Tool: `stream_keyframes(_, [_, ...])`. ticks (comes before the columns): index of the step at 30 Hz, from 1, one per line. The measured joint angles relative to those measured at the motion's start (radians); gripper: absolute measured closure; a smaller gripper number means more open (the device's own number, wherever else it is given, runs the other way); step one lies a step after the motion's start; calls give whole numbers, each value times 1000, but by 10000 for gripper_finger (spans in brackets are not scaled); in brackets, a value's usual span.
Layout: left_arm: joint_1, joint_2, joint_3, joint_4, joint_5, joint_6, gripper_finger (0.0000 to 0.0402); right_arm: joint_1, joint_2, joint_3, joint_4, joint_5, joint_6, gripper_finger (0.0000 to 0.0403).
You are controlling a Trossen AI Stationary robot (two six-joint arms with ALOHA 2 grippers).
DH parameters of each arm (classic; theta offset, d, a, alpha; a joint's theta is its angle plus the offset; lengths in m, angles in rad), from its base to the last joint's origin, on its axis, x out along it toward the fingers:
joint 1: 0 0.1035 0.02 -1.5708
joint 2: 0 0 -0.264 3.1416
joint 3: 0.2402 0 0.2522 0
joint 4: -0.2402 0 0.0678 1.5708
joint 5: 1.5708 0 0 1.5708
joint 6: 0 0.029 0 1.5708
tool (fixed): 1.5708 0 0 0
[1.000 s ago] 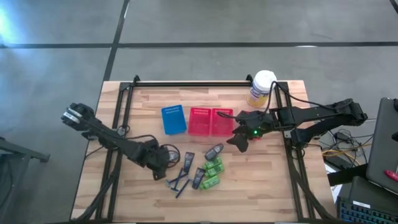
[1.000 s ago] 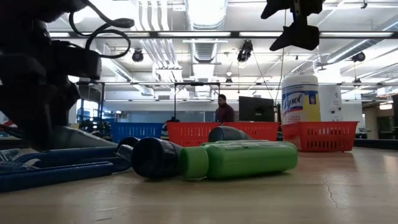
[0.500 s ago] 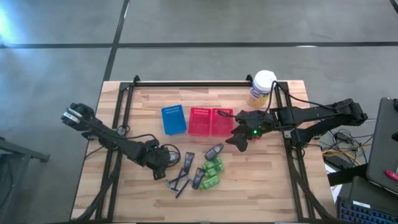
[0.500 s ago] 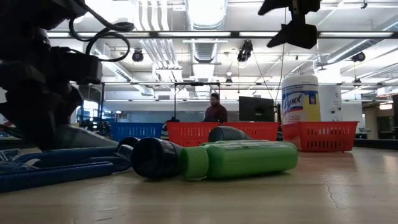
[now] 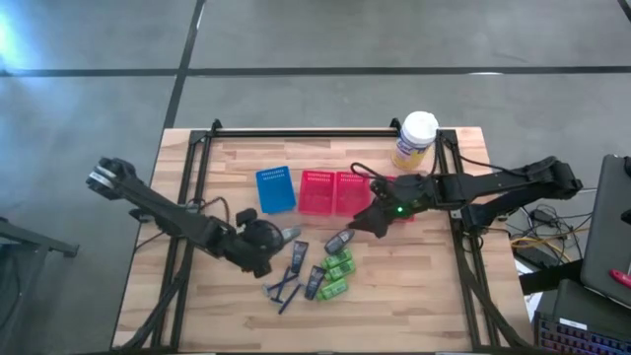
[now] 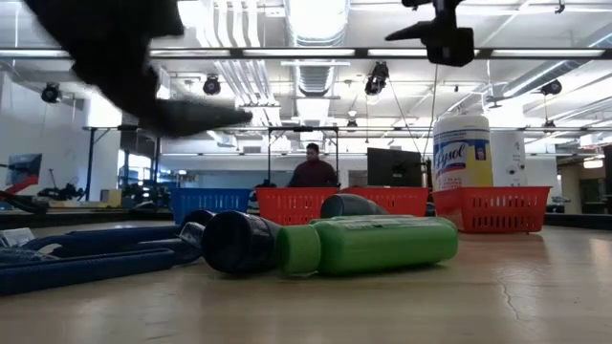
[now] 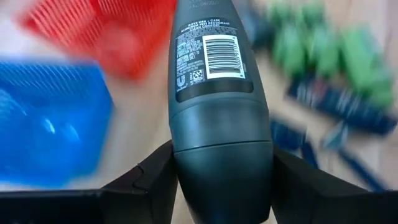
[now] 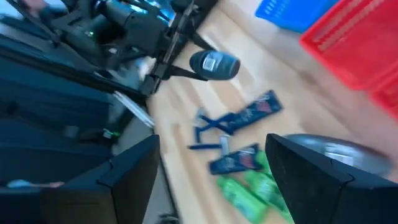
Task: Pick & Place Travel size toiletries
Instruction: Put the deodorant into the right red bin
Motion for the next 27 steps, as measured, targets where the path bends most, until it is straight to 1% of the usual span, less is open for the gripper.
stream_keyframes(3, [10, -36, 25, 69, -56, 114, 201, -2, 25, -40, 143, -22, 50, 104])
stream_keyframes(6, [24, -37, 58, 131, -65, 216, 201, -3, 64, -54, 240, -27, 76, 93])
stream_keyframes(8, [35, -18, 93, 139, -67, 274, 201, -3, 94, -53, 278, -28, 86, 85])
stream_keyframes(11, [62, 23, 140, 140, -63, 348, 201, -3, 142, -36, 288, -43, 89, 74])
stream_keyframes(16, [100, 103, 210, 157, -21, 447, 201, -3, 202, 3, 290, -53, 82, 58])
stream_keyframes(20, [106, 140, 260, 170, 0, 477, 201, -4, 225, 25, 287, -53, 80, 50])
stream_keyframes(23, [106, 149, 281, 176, 5, 492, 201, -3, 228, 33, 291, -53, 74, 51])
stream_keyframes(27, [107, 151, 289, 181, 7, 509, 201, -4, 222, 32, 287, -42, 60, 69])
